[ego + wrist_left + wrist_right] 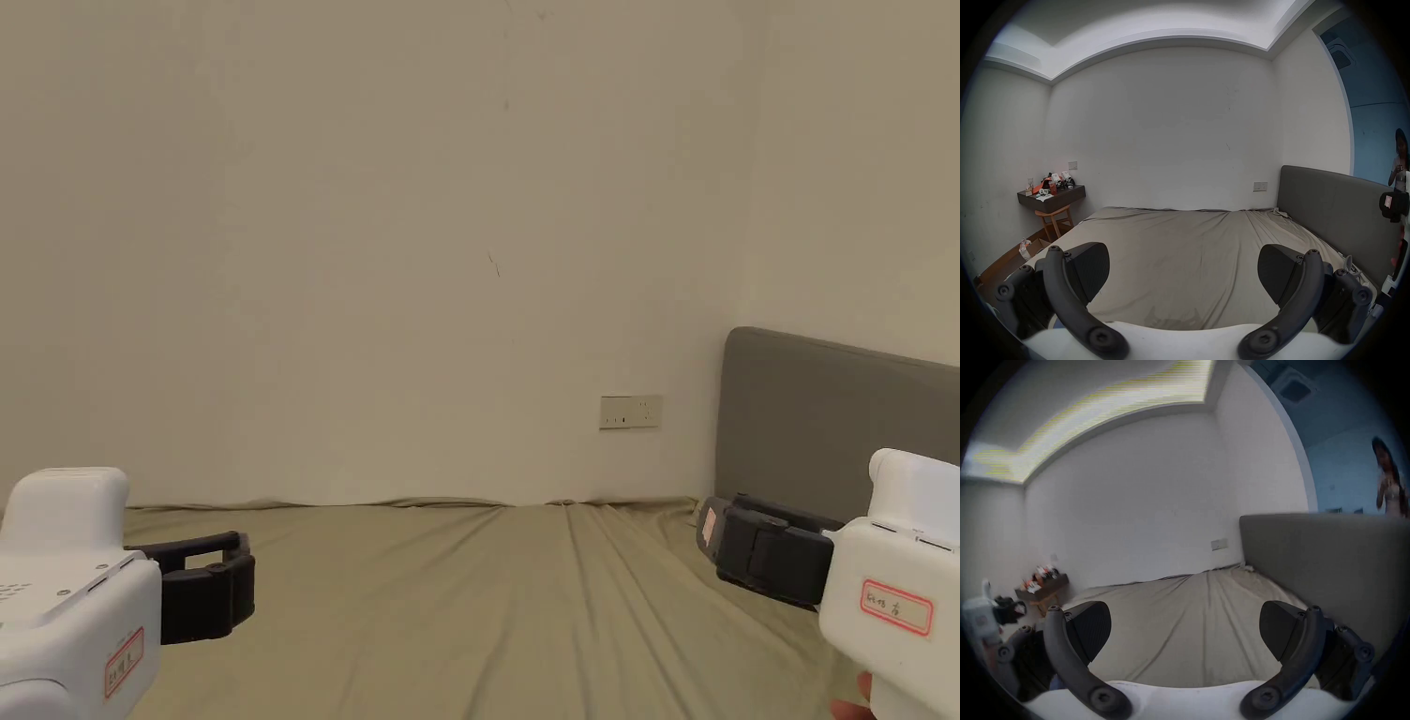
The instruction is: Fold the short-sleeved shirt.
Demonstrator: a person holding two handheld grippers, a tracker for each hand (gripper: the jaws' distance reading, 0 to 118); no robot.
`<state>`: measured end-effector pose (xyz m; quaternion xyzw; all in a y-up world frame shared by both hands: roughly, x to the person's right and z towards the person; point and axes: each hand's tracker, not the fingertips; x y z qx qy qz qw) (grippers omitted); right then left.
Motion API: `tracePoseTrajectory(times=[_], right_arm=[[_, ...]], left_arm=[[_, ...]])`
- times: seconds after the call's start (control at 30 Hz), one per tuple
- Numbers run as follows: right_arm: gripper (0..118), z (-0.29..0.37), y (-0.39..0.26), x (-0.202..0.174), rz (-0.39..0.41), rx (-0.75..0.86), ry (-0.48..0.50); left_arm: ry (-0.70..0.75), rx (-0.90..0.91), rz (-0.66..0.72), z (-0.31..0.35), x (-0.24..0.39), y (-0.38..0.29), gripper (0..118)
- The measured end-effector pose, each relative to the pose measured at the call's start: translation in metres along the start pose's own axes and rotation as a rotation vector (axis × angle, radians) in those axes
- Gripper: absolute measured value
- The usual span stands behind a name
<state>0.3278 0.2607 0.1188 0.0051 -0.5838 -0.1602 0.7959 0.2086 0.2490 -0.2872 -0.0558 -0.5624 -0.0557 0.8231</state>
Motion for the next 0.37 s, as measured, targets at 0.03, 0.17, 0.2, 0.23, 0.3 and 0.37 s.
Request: tracePoseTrajectory(times=[0.03,0.17,0.2,0.23,0.3,0.37], right_arm=[[118,-0.002,0.001,-0.001,0.007,-0.018,-0.014],[118,-0.005,-0.005,-0.005,0.089,0.023,-0.005],[118,-0.005,-0.006,-0.006,0.104,0.039,-0.003],[118,-0.006,-0.007,-0.007,0.122,0.044,0.009],[118,-0.007,-0.009,-0.010,0.136,0.031,0.002],[118,-0.010,-0.013,-0.013,0.181,-0.011,-0.008]], left_arm=[[0.001,-0.002,-0.001,0.000,0.000,0.000,118],[-0.008,-0.011,-0.003,-0.001,0.002,-0.003,118],[-0.007,-0.014,-0.006,-0.001,0.002,-0.003,118],[-0.005,-0.015,-0.006,-0.001,0.002,-0.004,118],[-0.004,-0.013,-0.008,-0.001,0.001,-0.003,118],[0.001,-0.008,0.000,-0.002,0.001,-0.003,118]])
